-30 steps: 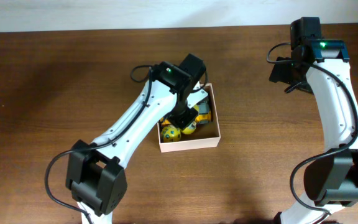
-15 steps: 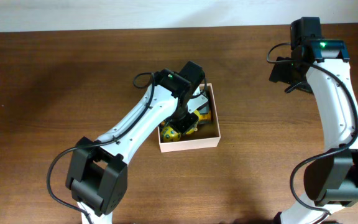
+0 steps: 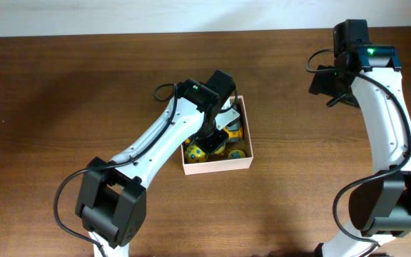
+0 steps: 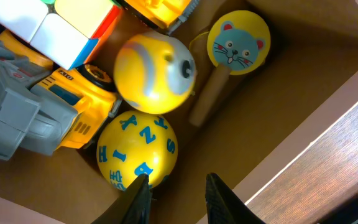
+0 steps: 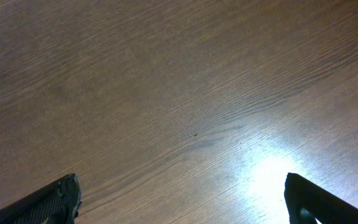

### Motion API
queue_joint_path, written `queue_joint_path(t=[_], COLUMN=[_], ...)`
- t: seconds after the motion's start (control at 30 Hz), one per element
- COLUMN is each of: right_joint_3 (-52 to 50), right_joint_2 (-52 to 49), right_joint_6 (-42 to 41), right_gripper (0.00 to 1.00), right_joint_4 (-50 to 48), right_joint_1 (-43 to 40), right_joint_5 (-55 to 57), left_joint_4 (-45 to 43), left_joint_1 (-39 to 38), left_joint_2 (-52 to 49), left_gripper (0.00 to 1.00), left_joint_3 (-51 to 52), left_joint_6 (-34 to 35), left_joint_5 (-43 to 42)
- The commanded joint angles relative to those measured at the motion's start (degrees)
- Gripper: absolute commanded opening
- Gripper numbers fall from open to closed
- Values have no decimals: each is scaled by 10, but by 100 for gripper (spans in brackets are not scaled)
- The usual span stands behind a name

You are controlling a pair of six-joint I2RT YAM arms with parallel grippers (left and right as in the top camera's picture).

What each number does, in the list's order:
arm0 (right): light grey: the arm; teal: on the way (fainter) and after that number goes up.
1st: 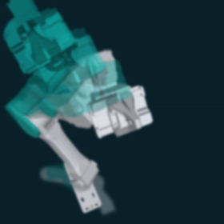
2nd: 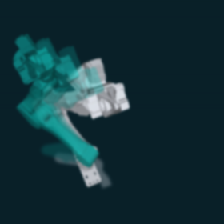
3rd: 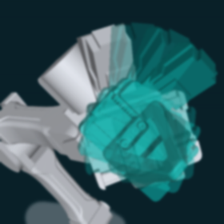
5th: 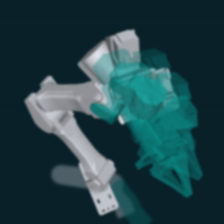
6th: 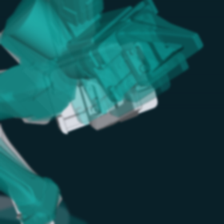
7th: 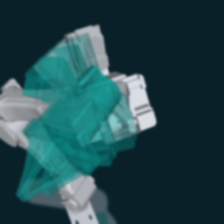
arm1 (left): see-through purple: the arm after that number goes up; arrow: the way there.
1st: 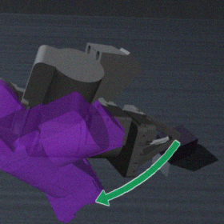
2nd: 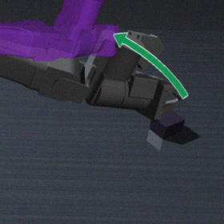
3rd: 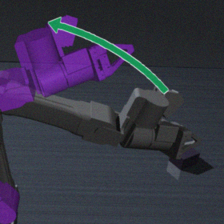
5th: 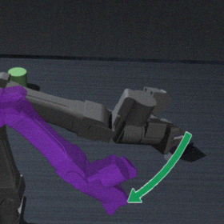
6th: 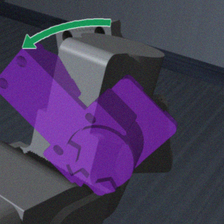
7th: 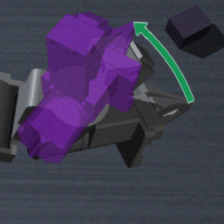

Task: Pack container
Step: 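Lower the rattle drum into the box front and open the left gripper, then raise the left gripper and withdraw it to the upper left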

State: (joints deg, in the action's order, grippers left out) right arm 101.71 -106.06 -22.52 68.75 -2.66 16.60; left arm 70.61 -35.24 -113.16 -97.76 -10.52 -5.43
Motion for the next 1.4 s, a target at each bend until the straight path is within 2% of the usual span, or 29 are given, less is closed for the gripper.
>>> queue_joint_path(t=[0.0, 0.3, 0.6, 0.7, 0.8, 0.9, 0.97, 1.03, 1.07, 1.2, 1.37], right_joint_3=[-5, -5, -5, -5, -5, -5, -5, -5, -5, -5, -5], right_joint_2=[-2, -2, -2, -2, -2, -2, -2, -2, -2, -2, -2], right_joint_6=[-7, -7, -7, -7, -7, -7, -7, -7, -7, -7, -7], right_gripper=[99, 99, 99, 99, 99, 99, 99, 99, 99, 99, 99], right_joint_4=[-2, -2, -2, -2, -2, -2, -2, -2, -2, -2, -2], right_joint_1=[0, 0, 0, 0, 0, 0, 0, 0, 0, 0, 0], right_joint_5=[1, 1, 1, 1, 1, 1, 1, 1, 1, 1, 1], left_joint_4=[-6, -21, -26, -27, -29, -29, -29, -30, -31, -31, -31], left_joint_1=[0, 0, 6, 19, 43, 76, 101, 131, 147, 209, 267], left_joint_2=[-4, -4, -3, -3, -3, -3, -3, -3, -3, -3, -3], left_gripper=[31, 31, 38, 42, 53, 74, 85, 87, 93, 99, 99], left_joint_3=[5, 4, -31, -71, -111, -146, -162, -171, -172, -172, -172], left_joint_6=[-8, -8, -6, 39, 80, 84, 94, 112, 118, 136, 150], left_joint_5=[-10, -8, -8, 34, 89, 98, 98, 98, 98, 97, 98])
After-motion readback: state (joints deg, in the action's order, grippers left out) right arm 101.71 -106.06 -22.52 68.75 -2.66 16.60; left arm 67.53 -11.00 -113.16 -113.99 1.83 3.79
